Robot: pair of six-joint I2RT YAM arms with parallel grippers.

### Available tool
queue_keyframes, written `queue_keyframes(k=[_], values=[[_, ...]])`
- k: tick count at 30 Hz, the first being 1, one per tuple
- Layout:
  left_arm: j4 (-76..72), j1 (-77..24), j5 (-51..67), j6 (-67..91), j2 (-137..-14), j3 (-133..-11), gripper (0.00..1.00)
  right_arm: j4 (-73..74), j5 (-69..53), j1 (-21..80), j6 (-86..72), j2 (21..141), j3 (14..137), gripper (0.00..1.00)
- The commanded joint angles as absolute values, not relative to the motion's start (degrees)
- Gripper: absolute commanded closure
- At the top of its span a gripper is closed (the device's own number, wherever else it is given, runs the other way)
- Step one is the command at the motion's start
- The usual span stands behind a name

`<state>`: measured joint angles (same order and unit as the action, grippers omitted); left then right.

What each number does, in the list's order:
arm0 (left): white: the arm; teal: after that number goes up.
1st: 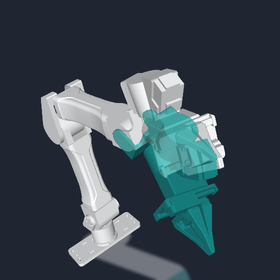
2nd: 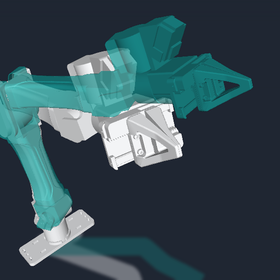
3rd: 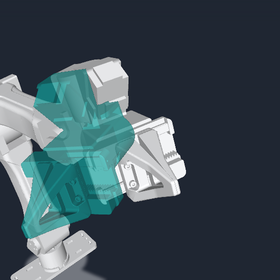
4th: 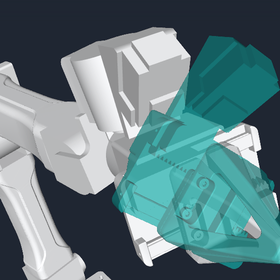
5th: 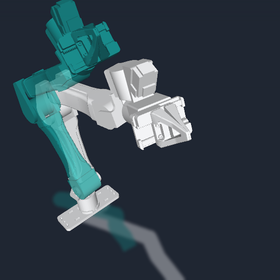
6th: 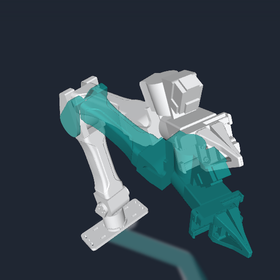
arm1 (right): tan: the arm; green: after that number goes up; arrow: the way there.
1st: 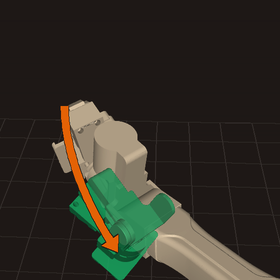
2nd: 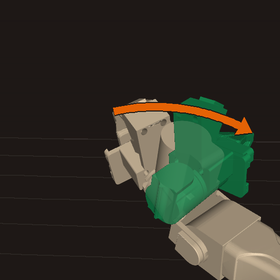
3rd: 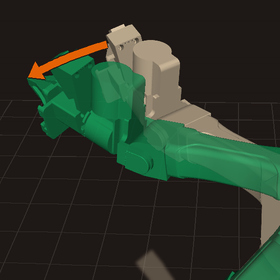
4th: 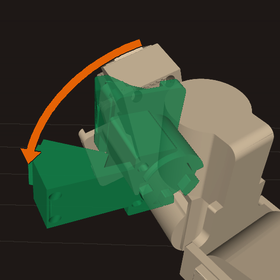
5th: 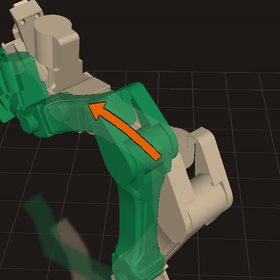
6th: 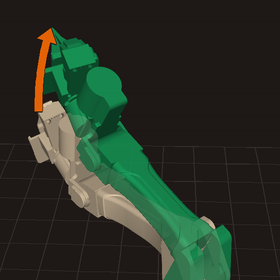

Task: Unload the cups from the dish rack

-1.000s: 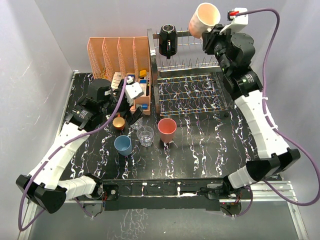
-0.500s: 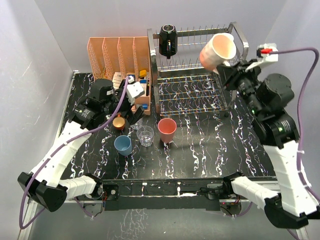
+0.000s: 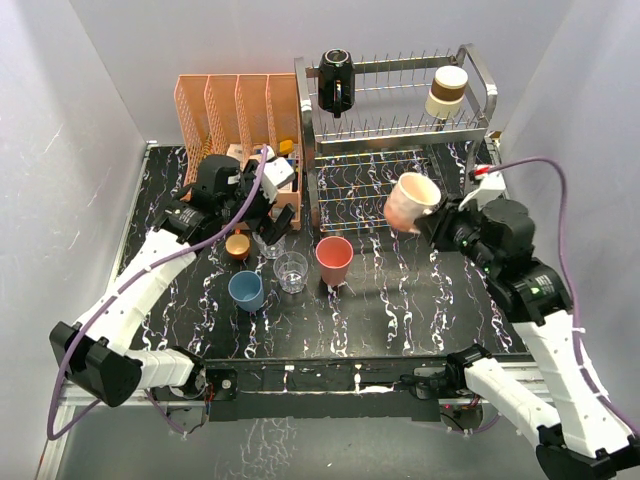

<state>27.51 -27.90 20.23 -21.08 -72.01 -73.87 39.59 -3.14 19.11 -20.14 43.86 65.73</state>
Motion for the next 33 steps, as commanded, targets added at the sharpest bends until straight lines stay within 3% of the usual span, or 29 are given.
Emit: queue_keyframes(k=[1,16,26,33], values=[[29.4,-27.5,18.1,-18.3,-72.8,-75.3,0.03,31.2,-3.9,18.9,-23.8,42.4,59.5,0.92],[33.4,-25.6,16.8,-17.1,-74.1,-76.0,0.03,15.1,-1.8,21.4,-27.4,50.1,40.5,0.92],[33.0,-25.4,16.3,-17.1,-73.3,-76.7,0.03,4.1,15.5,36.5,-24.3,62.5,38.5,0.92],[32.9,-25.4,16.4,-18.0,-72.3,-76.0,0.03,-0.2,24.0,39.9,-21.7,66.1,36.1,0.92]])
